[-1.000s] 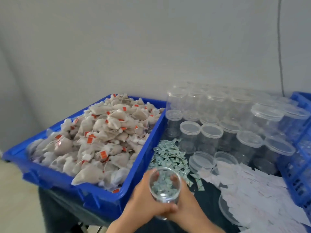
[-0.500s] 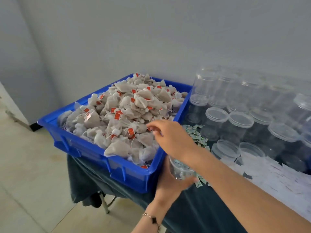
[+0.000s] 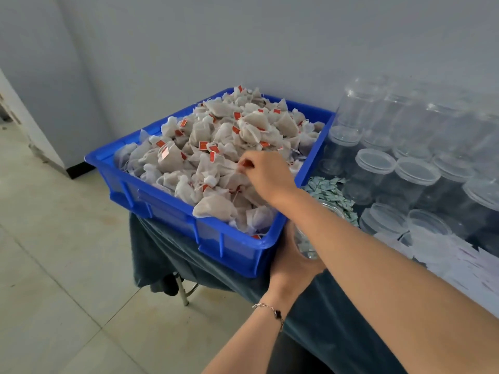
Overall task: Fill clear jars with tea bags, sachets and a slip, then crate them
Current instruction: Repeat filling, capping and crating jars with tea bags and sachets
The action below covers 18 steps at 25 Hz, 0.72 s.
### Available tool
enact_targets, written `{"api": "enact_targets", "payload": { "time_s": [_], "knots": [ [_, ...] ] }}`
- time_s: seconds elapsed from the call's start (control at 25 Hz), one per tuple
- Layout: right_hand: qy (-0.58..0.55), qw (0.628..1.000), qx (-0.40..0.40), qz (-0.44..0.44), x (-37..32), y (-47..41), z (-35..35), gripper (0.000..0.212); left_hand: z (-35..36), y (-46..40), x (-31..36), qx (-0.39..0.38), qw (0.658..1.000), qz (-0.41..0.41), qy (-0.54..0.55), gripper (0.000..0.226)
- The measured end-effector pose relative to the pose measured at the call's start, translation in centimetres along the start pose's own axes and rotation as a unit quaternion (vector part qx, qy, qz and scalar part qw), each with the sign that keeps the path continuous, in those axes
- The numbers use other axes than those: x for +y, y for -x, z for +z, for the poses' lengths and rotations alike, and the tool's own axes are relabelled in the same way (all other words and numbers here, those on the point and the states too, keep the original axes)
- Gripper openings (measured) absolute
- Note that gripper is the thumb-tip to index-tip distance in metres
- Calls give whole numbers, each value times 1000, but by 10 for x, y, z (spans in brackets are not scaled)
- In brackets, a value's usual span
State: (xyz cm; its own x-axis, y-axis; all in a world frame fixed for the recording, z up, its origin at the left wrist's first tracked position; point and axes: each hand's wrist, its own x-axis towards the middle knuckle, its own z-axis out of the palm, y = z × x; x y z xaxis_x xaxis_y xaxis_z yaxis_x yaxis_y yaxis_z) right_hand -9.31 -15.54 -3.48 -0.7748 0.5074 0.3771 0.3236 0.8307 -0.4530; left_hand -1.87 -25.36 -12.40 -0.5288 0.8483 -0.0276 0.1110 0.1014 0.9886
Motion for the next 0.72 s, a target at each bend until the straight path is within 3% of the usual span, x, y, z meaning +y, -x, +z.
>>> {"api": "enact_targets", "payload": {
  "time_s": [0.12,0.24,0.32,0.52,0.72],
  "knots": [
    [-56,996,64,-5,-2,2,-38,12,3,-7,-10,2,999,18,37,94],
    [-65,990,123,-38,0,19,-88,5,12,-22,-27,11,999,23,46,95],
    [-80,990,111,-40,7,41,-116,7,17,-30,-34,15,998,17,55,95],
    [-7,999,-35,34,34,93,-120,5,21,-37,-43,30,999,36,-17,104],
    [-39,997,68,25,43,80,-116,3,22,-37,-48,24,998,55,23,107]
  ]
}}
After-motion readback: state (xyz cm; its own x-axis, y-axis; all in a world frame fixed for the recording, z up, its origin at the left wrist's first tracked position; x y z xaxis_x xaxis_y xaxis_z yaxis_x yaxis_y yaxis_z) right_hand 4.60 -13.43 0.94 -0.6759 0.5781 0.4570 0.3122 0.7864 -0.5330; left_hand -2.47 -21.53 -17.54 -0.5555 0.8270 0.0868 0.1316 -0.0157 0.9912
